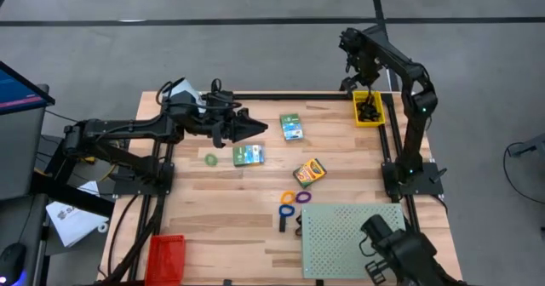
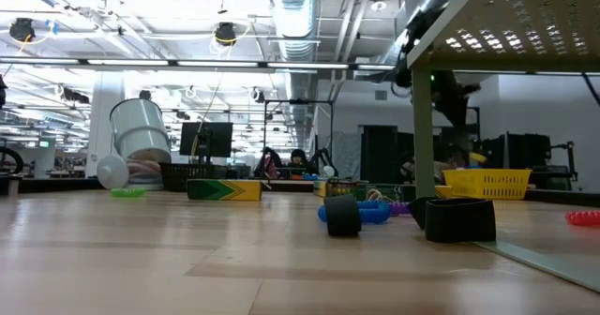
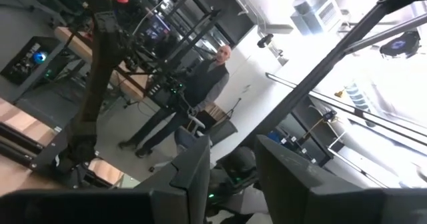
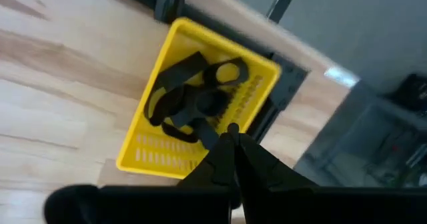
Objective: Pick & Place Office Desk Supplies
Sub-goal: Put the black rubber band into the yellow bin
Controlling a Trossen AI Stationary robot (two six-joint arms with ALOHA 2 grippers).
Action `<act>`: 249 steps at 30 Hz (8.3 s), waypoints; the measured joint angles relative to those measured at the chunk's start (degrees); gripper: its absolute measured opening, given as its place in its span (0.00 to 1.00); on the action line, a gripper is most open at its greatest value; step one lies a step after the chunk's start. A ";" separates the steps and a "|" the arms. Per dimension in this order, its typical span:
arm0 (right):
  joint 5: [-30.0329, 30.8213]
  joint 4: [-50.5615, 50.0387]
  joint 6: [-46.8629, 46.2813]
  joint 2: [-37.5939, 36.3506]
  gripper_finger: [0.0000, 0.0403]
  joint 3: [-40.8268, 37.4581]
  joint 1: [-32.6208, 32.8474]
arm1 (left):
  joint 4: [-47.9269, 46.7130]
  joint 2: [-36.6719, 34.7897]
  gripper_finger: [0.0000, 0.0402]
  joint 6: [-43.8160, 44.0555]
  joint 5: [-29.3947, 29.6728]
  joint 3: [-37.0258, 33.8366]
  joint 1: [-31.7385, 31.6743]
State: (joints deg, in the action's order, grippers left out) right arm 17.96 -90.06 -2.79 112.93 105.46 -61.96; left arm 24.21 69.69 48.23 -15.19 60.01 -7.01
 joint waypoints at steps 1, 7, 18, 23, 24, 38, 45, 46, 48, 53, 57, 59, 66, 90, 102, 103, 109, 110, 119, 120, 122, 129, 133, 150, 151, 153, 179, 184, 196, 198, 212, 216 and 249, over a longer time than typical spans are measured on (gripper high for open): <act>-1.00 0.12 -0.04 0.56 0.00 -0.31 -0.63 | 0.18 0.00 0.29 0.00 0.08 0.00 0.00; -4.97 0.03 -0.49 0.84 0.00 -2.72 -3.23 | 0.23 0.00 0.29 0.22 0.62 0.00 0.00; -10.16 0.04 -0.28 0.58 0.00 -6.68 -6.19 | 0.27 0.00 0.29 0.45 2.91 0.00 0.20; -10.38 0.04 0.39 0.60 0.01 -6.68 -6.20 | 0.37 0.00 0.29 0.46 3.35 0.00 0.28; -10.38 0.04 0.38 0.60 0.02 -6.68 -6.22 | 0.41 0.00 0.29 0.46 3.35 0.00 0.28; -16.32 0.05 0.86 -0.75 0.36 -5.15 -7.33 | 2.46 0.02 0.29 0.48 3.71 0.00 1.08; -16.46 0.04 0.80 -0.77 0.39 -5.15 -7.31 | 2.44 0.04 0.29 0.48 3.70 0.00 1.36; -16.47 0.04 0.79 -0.82 0.39 -5.15 -7.31 | 2.44 0.04 0.29 0.48 3.69 0.00 1.36; -16.80 0.06 0.81 -1.31 0.39 -5.16 -7.31 | 2.42 0.04 0.29 0.48 3.68 0.00 1.36; -20.64 0.06 1.09 -4.81 0.39 -5.15 -7.63 | 2.19 0.02 0.29 0.49 3.14 0.00 1.36; -26.92 0.37 -0.16 -8.67 0.39 -3.01 -7.86 | -1.49 0.02 0.29 0.24 0.70 0.00 1.36; -31.96 2.17 -1.93 -10.81 0.39 -1.00 -7.86 | -4.98 0.02 0.29 -0.57 -0.83 0.00 1.36; -54.14 23.54 -16.09 -20.15 0.39 4.54 -3.85 | -32.04 0.02 0.29 -13.57 0.80 0.02 3.32; -48.13 67.95 -40.93 -34.93 0.39 5.10 29.62 | -15.03 29.05 0.29 -37.48 19.29 -8.06 26.43; -47.69 68.02 -40.11 -34.87 0.39 5.08 32.71 | -1.28 43.79 0.29 -38.89 19.84 -3.69 26.54; -47.71 68.01 -40.11 -34.85 0.39 5.08 32.71 | -0.91 44.71 0.29 -38.97 19.83 -2.99 26.34; -47.89 67.93 -40.11 -34.89 0.39 5.08 32.71 | -1.28 48.60 0.29 -38.10 18.18 -0.78 26.31; -47.94 67.91 -40.11 -34.92 0.39 5.08 32.71 | -1.40 48.70 0.29 -37.53 17.96 -0.74 26.36; -48.55 67.82 -39.41 -35.00 0.39 5.08 32.71 | -6.02 47.82 0.29 -35.64 17.74 -0.64 27.34; -48.57 67.82 -39.40 -35.00 0.39 5.08 32.71 | -6.17 47.84 0.29 -35.32 17.34 -0.62 27.48; -48.57 67.82 -39.21 -35.00 0.39 5.08 32.71 | -6.59 47.79 0.29 -34.49 16.46 -0.61 27.62; -48.84 67.82 -39.01 -35.00 0.39 5.08 32.71 | -8.38 47.71 0.29 -34.29 16.33 -0.50 27.98; -49.43 67.82 -39.01 -35.00 0.39 5.08 32.74 | -11.62 46.99 0.29 -34.29 15.76 -0.48 27.98; -49.53 68.28 -37.27 -35.00 0.39 5.06 35.51 | -12.35 41.22 0.21 -32.59 16.76 -8.61 28.09; -49.53 68.30 -37.27 -35.00 0.39 5.06 35.51 | -11.93 41.27 0.19 -32.46 16.84 -8.65 28.08; -49.51 68.32 -37.27 -35.00 0.39 5.06 35.51 | -10.82 41.29 0.13 -30.98 17.46 -8.72 27.72; -39.10 48.06 -14.38 -34.84 0.39 5.06 46.78 | -4.76 16.67 0.00 -24.94 16.57 -8.81 15.97; -27.25 39.20 -6.55 -33.70 0.39 4.71 54.22 | -2.40 10.27 0.00 -23.32 19.18 -8.79 10.60; -7.16 39.30 6.58 -28.80 0.67 4.73 63.99 | 11.00 4.82 0.00 -16.05 22.23 -7.37 3.35; -4.94 41.22 8.82 -27.60 0.72 4.92 64.71 | 13.02 5.03 0.00 -15.84 22.88 -6.18 3.16; 1.96 48.14 13.97 -23.23 0.72 4.73 65.27 | 13.70 5.07 0.00 -15.79 24.36 -1.77 3.16; 3.10 48.56 14.58 -22.45 0.69 4.68 65.07 | 13.64 5.07 0.00 -15.48 24.36 -1.77 3.17; 7.93 50.27 19.95 -22.98 0.03 4.82 65.79 | 13.55 5.07 0.00 -14.76 24.34 -1.81 3.17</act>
State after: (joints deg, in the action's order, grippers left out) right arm 25.89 -39.79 17.16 89.95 110.28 3.83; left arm 37.76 74.77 33.47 9.15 58.19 -3.84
